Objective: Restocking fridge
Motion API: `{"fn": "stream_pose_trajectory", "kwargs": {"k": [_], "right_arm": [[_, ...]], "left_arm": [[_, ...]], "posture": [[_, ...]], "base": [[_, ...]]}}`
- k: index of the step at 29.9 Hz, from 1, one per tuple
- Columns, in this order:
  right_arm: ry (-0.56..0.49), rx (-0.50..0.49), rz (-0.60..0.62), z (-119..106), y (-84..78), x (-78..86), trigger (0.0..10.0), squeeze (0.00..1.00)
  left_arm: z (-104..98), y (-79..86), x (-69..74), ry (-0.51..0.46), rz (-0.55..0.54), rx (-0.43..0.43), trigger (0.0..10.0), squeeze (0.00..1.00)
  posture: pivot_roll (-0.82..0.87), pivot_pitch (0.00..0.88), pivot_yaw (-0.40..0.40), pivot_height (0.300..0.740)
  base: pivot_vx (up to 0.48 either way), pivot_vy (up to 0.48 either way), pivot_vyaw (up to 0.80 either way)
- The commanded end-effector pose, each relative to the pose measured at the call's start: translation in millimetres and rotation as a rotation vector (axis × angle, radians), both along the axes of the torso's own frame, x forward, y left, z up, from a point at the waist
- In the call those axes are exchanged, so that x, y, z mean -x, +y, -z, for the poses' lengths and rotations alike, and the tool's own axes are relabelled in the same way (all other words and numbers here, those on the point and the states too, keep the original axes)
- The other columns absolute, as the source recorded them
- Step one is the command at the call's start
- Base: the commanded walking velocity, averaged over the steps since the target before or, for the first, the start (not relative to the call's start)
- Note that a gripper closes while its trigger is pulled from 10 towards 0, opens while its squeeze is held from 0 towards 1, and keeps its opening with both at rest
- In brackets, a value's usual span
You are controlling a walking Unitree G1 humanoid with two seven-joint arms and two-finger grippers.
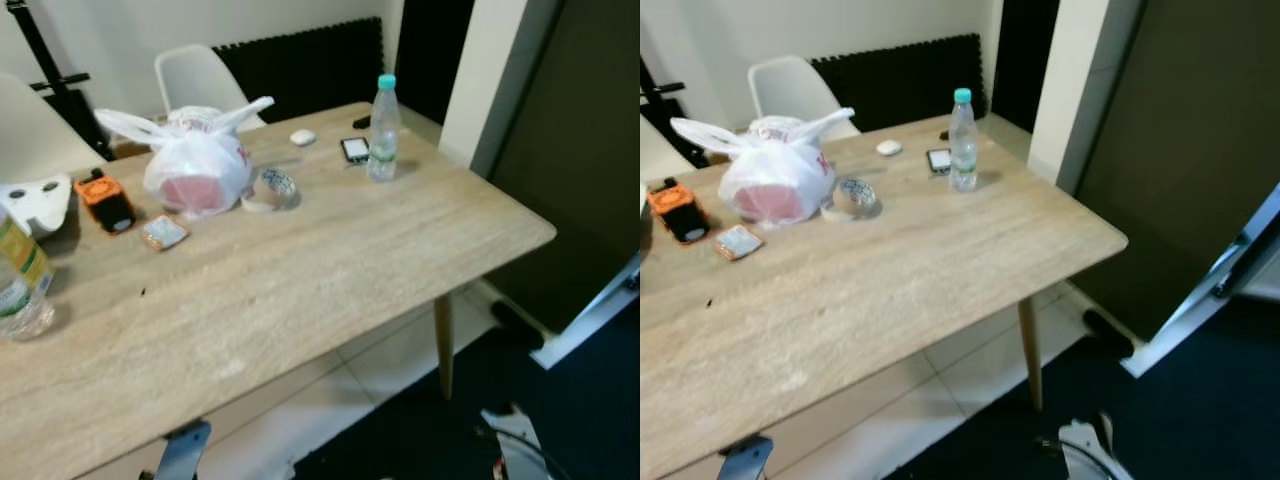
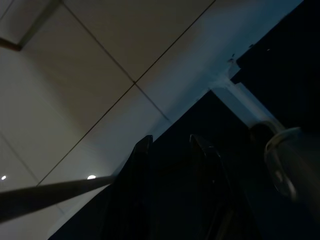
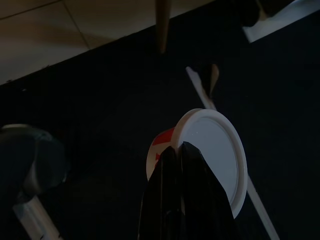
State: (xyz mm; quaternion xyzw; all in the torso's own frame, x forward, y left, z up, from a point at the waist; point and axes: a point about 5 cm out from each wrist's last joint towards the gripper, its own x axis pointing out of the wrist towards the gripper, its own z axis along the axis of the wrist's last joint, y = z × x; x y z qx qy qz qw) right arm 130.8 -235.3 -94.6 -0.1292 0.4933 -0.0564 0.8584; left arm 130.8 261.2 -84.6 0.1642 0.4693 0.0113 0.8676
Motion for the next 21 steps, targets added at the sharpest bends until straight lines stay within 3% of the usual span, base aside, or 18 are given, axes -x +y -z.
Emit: {"fn": "stream_pose_trajectory", "kwargs": {"k": [1,21], "right_arm": [[0.004,-0.009,0.019,0.9,0.4,2.0,10.0,0.0],[0.006,-0.01,0.015,0.8,0.7,1.4,10.0,0.0]], "left_arm": [[-0.6,4.4,1.5,0.015,0.007,-0.016,10.0,0.29],[-0.2,1.8,0.2,0.013,0.01,-0.011,10.0,0.29]], "posture": [[0.04,0.0,-0.014,0.74],[0.04,0.0,-0.018,0.74]], "base": [[0.0,0.0,-0.76],[0.0,0.0,-0.76]]}}
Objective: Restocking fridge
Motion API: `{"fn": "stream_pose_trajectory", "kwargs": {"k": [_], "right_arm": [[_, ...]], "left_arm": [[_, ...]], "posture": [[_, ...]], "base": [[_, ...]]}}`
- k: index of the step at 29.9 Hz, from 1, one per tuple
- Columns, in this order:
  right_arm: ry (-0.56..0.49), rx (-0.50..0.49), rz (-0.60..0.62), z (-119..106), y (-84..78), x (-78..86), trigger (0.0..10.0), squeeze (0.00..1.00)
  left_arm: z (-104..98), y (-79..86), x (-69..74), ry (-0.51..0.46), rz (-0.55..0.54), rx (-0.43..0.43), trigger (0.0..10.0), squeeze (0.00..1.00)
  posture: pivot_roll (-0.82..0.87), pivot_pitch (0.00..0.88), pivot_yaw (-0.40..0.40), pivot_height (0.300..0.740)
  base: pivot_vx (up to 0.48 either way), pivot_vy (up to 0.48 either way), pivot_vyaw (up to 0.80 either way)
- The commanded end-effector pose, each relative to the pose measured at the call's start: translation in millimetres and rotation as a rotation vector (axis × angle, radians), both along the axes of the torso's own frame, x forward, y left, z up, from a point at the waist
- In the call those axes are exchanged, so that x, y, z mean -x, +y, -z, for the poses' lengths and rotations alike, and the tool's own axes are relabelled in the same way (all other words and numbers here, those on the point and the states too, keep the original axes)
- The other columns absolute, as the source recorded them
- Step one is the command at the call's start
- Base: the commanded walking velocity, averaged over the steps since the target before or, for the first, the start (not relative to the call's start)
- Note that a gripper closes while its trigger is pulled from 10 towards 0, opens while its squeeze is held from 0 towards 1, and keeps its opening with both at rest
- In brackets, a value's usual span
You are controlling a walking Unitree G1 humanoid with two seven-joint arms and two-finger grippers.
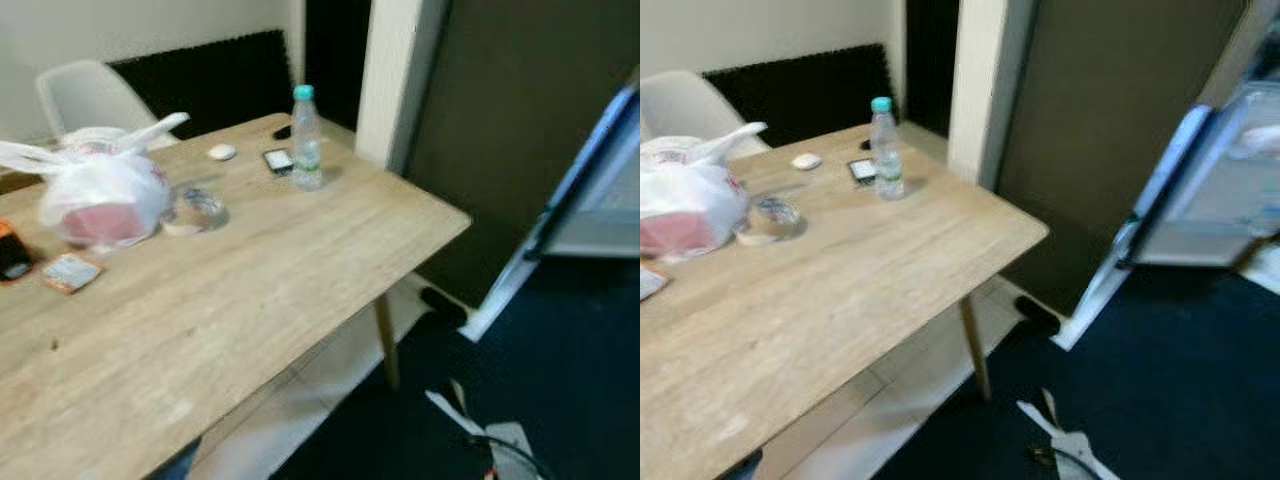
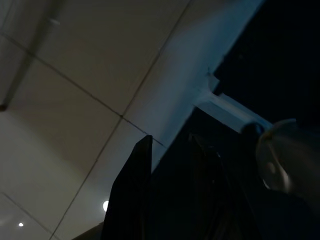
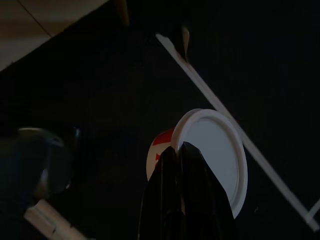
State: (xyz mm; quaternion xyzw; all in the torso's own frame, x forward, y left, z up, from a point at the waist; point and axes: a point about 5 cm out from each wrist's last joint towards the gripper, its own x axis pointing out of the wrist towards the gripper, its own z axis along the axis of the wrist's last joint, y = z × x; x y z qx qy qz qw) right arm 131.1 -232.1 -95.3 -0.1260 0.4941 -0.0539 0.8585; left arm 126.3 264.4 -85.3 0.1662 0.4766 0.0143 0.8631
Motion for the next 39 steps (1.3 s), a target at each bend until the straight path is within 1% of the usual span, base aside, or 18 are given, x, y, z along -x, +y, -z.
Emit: {"fn": "stream_pose_trajectory", "kwargs": {"k": [1,21,39], "right_arm": [[0.005,-0.002,0.016,0.1,-2.4,1.8,10.0,0.0],[0.013,0.001,0.016,0.5,-4.1,4.0,10.0,0.0],[0.008,0.003,0.015,-0.4,-4.8,1.6,10.0,0.0]], "left_arm": [[-0.8,-1.4,-4.3,-0.003,0.015,-0.003,10.0,0.29],[-0.1,-3.0,-3.6,0.0,0.016,0.009,10.0,0.3],[-0.1,-3.1,-3.5,0.0,0.023,0.009,10.0,0.29]], "posture": [[0.04,0.0,-0.018,0.74],[0.04,0.0,-0.021,0.74],[0.03,0.0,-0.021,0.74]], "base": [[0.0,0.0,-0.76],[0.0,0.0,-0.75],[0.0,0.0,-0.75]]}}
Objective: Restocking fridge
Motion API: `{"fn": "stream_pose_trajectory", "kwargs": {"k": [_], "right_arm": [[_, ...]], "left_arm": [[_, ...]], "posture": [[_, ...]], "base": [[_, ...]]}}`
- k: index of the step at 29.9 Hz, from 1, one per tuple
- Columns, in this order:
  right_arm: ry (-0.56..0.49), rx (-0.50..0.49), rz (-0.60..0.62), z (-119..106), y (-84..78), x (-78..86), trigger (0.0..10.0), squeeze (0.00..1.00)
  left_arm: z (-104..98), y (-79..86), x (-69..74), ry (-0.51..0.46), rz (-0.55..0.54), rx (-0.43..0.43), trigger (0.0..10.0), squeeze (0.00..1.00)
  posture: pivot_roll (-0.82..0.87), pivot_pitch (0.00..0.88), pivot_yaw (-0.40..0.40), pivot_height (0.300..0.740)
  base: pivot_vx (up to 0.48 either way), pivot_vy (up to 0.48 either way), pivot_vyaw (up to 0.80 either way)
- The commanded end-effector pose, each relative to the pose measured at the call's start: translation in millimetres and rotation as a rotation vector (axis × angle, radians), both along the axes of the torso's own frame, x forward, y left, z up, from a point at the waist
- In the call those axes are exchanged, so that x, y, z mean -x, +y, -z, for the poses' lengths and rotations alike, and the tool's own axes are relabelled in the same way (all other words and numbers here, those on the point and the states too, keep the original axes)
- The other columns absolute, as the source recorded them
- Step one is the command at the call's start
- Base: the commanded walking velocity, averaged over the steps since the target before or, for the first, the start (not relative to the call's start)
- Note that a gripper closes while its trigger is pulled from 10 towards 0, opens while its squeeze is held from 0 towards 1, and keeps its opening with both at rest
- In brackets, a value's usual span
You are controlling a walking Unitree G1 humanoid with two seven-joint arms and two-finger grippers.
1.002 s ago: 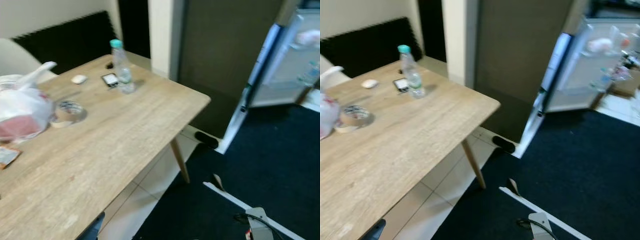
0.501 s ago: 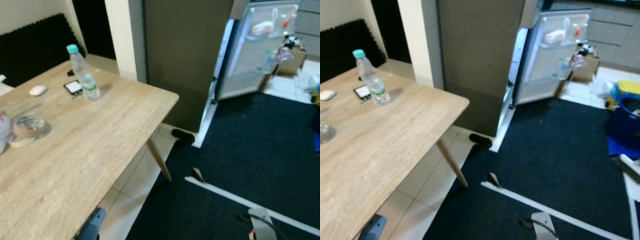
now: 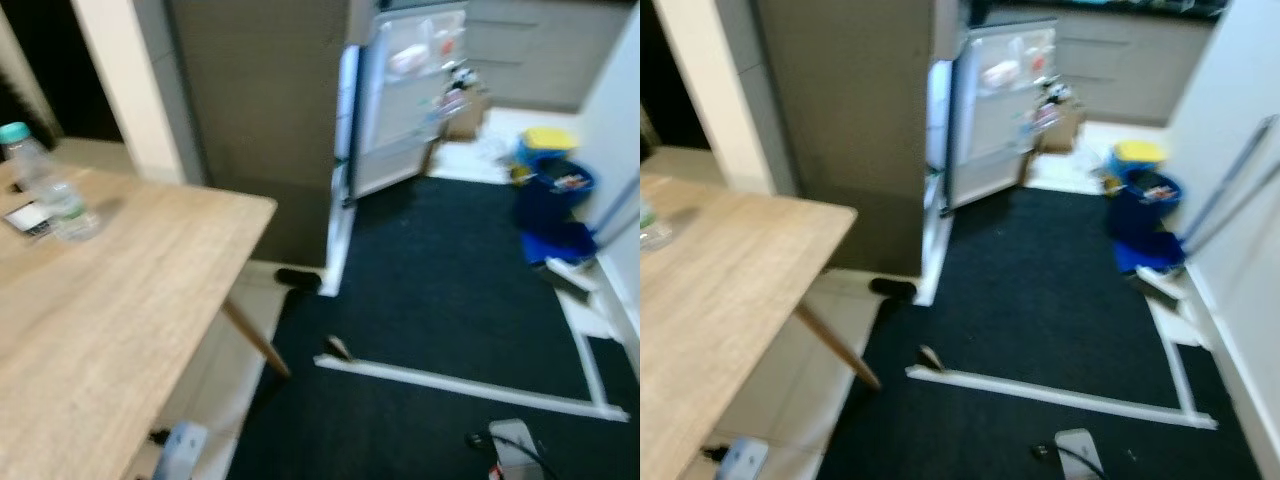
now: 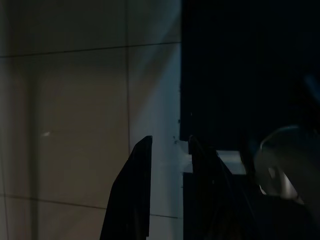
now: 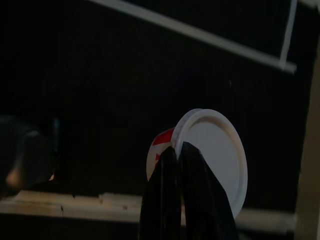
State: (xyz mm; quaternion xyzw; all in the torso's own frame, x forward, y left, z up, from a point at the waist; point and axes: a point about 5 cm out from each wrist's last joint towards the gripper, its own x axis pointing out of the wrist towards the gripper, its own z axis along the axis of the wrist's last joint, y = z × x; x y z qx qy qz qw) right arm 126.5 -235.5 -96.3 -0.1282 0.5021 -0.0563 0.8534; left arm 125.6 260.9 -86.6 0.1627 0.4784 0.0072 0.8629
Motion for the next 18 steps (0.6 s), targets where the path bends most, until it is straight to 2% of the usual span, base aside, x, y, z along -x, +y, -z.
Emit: {"fn": "stream_pose_trajectory", "kwargs": {"k": [1,18], "right_arm": [[-0.01,-0.003,0.01,-1.3,-1.5,-3.0,10.0,0.0],[-0.012,-0.001,0.011,-2.0,-3.2,-3.7,10.0,0.0]], "left_arm": [[-1.5,0.3,-4.2,-0.006,0.014,-0.004,10.0,0.29],[-1.1,-2.6,-5.9,-0.009,0.017,0.0,10.0,0.3]], "posture": [[0.03,0.0,-0.021,0.74],[0.03,0.0,-0.023,0.74]], "base": [[0.0,0.0,-0.76],[0.0,0.0,-0.76]]}}
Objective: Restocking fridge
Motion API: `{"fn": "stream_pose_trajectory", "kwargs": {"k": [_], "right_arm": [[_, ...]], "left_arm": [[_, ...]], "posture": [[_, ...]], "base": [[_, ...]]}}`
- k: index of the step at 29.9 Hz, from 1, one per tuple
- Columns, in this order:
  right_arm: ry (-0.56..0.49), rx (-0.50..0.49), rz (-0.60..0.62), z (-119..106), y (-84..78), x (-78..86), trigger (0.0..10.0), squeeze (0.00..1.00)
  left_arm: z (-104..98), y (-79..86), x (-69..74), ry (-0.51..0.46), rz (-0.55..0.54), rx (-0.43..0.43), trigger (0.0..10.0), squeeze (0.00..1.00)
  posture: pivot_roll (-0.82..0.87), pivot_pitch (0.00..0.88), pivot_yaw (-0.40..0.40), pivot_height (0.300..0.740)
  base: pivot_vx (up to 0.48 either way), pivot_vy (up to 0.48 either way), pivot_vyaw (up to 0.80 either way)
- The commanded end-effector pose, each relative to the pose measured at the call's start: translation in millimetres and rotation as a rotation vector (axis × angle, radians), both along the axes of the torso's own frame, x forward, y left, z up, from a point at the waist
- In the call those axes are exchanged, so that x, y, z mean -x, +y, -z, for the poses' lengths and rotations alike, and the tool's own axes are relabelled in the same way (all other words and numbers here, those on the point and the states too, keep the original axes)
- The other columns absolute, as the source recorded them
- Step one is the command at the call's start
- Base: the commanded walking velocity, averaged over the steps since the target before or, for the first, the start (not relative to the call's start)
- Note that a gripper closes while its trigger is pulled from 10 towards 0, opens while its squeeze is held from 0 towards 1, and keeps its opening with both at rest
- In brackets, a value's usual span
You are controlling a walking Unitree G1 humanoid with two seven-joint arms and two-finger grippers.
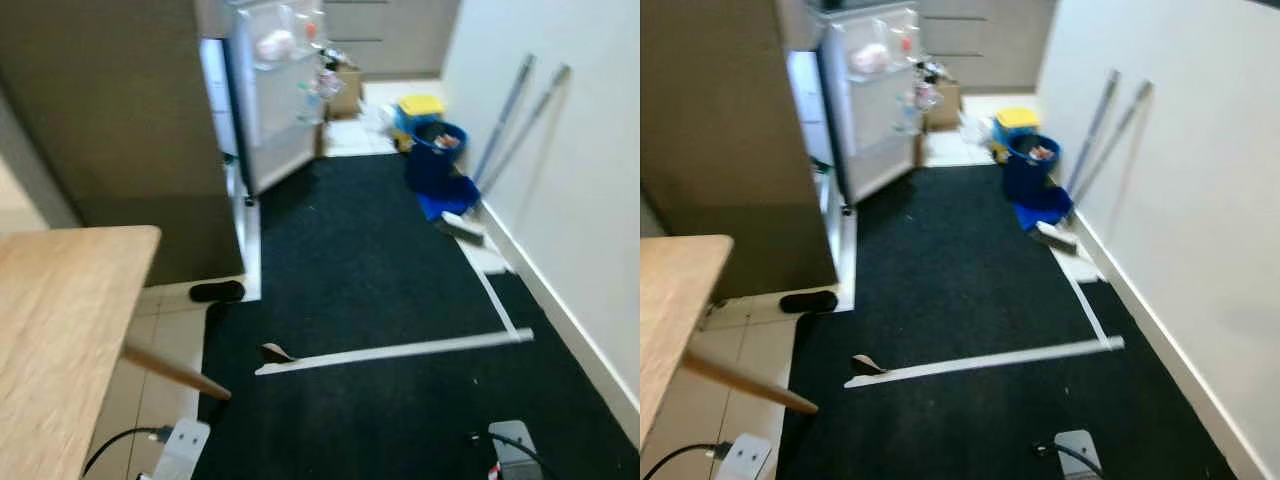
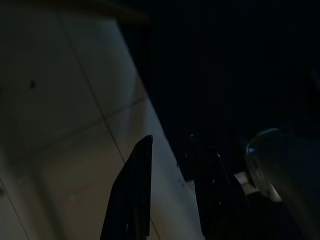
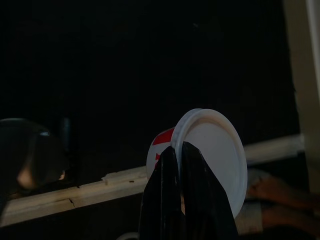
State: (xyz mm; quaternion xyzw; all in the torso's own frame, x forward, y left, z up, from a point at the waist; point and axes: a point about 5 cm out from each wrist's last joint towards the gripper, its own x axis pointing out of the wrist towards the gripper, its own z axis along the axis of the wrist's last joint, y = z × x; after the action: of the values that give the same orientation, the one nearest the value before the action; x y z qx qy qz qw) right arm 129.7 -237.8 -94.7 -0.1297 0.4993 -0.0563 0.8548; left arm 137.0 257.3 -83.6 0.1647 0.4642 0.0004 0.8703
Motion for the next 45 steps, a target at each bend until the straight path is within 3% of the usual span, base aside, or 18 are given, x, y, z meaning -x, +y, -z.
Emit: {"fn": "stream_pose_trajectory", "kwargs": {"k": [1,26,37,45], "right_arm": [[-0.006,-0.004,0.013,0,-0.6,-0.5,10.0,0.0],[-0.001,-0.002,0.01,0,-1.1,0.7,10.0,0.0],[-0.011,-0.025,-0.159,-1,14.8,-9.3,10.0,0.0],[-0.016,-0.047,-0.186,-1,19.2,-12.8,10.0,0.0]], "left_arm": [[2,0.8,5.4,0.02,-0.001,-0.005,10.0,0.3],[2,3.3,8.0,0.024,-0.006,-0.005,10.0,0.3],[3,3.9,10.9,0.018,-0.046,-0.01,10.0,0.29],[4,1.3,11.4,0.019,-0.063,0.007,10.0,0.28]], "posture": [[0.03,0.0,-0.023,0.74],[0.03,0.0,-0.027,0.74],[0.04,0.0,-0.056,0.74],[0.05,0.0,-0.063,0.74]], "base": [[0.0,0.0,-0.76],[0.0,0.0,-0.72],[0.0,0.0,0.0],[0.0,0.0,0.0]]}}
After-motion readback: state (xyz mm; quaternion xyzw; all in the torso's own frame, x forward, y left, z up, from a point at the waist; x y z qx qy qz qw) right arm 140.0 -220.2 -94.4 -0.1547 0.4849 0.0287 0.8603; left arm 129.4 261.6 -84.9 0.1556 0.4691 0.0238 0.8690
